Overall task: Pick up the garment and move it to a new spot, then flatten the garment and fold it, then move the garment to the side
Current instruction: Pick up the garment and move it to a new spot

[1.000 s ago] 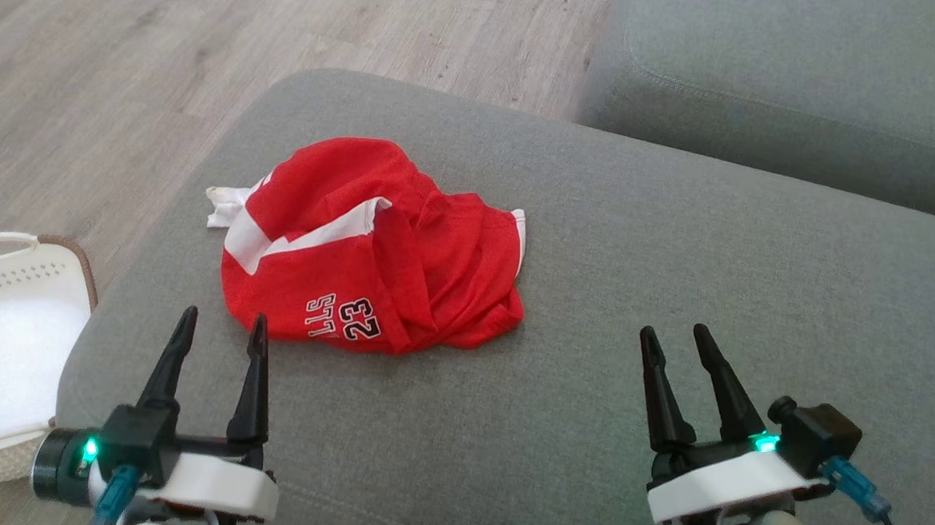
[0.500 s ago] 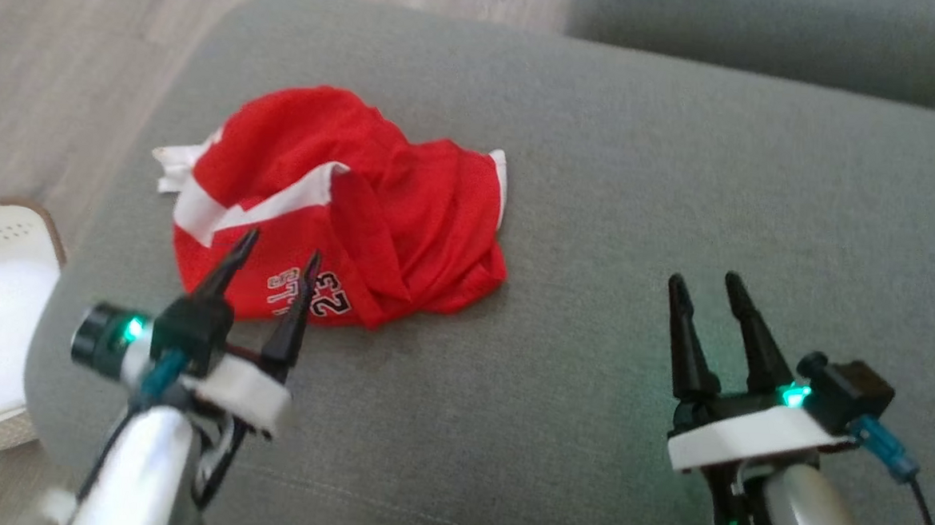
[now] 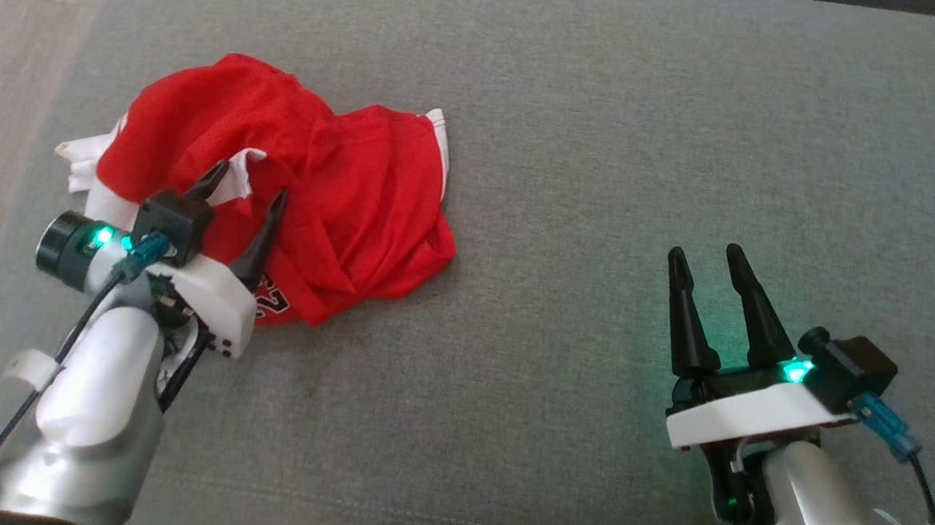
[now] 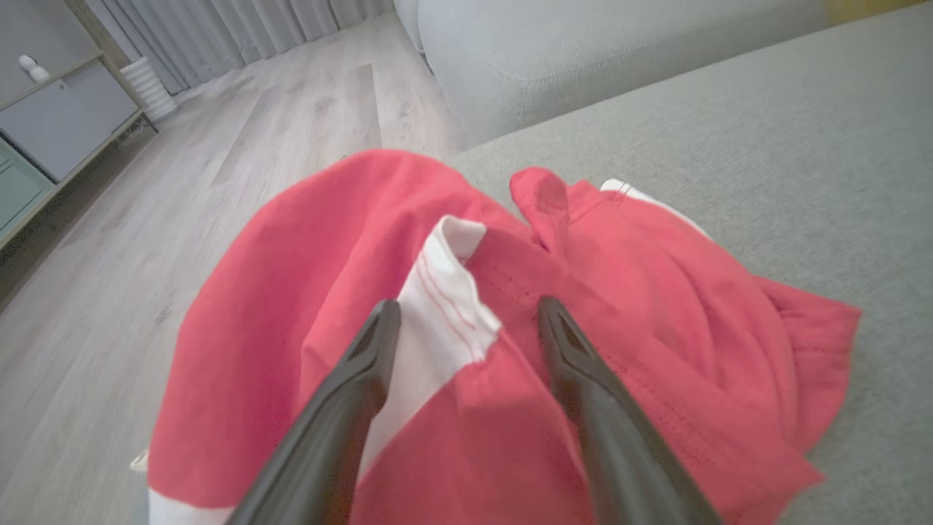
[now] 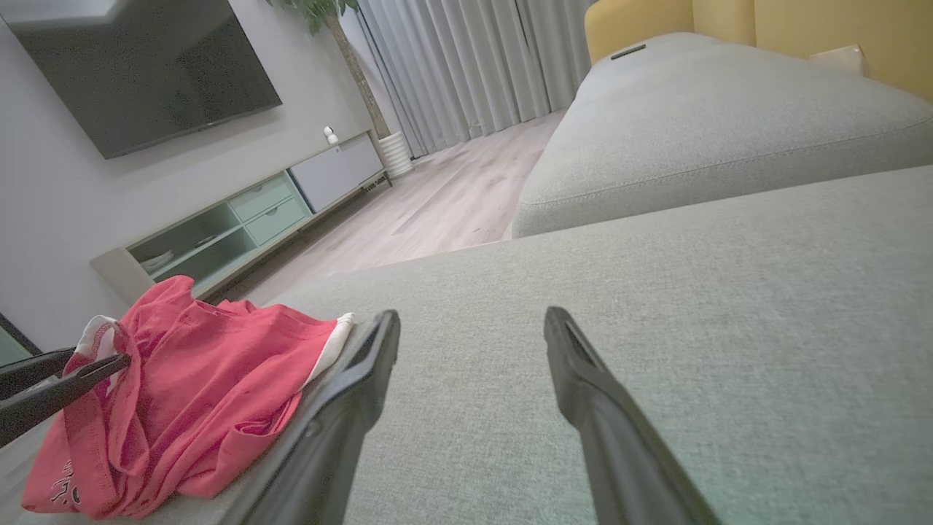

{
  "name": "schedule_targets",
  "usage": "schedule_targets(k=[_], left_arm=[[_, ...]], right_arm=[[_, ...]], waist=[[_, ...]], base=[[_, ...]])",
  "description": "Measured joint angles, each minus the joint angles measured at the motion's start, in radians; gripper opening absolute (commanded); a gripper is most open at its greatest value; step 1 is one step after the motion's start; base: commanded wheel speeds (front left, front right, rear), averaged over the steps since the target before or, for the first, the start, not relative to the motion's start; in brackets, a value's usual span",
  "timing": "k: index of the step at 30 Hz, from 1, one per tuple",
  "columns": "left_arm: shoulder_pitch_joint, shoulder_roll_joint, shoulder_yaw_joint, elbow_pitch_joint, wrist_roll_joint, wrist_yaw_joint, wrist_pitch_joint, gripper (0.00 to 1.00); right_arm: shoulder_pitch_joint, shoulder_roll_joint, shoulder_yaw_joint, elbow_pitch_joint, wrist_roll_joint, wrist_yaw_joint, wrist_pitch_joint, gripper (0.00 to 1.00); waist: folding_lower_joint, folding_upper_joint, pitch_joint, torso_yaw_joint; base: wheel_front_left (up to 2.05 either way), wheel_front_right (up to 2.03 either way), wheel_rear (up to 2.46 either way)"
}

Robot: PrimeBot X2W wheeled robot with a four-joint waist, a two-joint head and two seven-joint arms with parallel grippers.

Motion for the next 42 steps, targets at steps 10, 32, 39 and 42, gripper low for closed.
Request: schedule_targets(k=[10,32,39,42], left_arm=[[-0.012,0.002,-0.001,0.028,-0.016,0.033,-0.035,0.0],[0.056,-0.061,0.057,-0.549,-0.013,0.077,-0.051,0.0],[-0.069,-0.081,0.016,-0.509,-0.005,0.052,-0.051,0.0],[-0.13,-0.104,-0.018,-0.484,0.001,0.043,-0.051,0.0]], right_arm=[[0.0,0.0,-0.001,0.004,-0.003,0.0,0.0,1.0],[0.025,0.0,-0.019,0.002,0.002,0.0,0.0,1.0],[0.016,0.0,-0.017,-0.005,0.015,0.0,0.0,1.0],[-0.001,0.0,-0.014,-0.009,0.02,0.0,0.0,1.0]], waist=[[-0.0002,0.0,-0.024,-0.027],[-0.0003,0.0,-0.131,-0.131],[-0.0003,0.0,-0.118,-0.204],[-0.0002,0.0,-0.109,-0.24]], base=[[0.0,0.0,0.0],[0.0,0.0,0.0],[0.0,0.0,0.0],[0.0,0.0,0.0]])
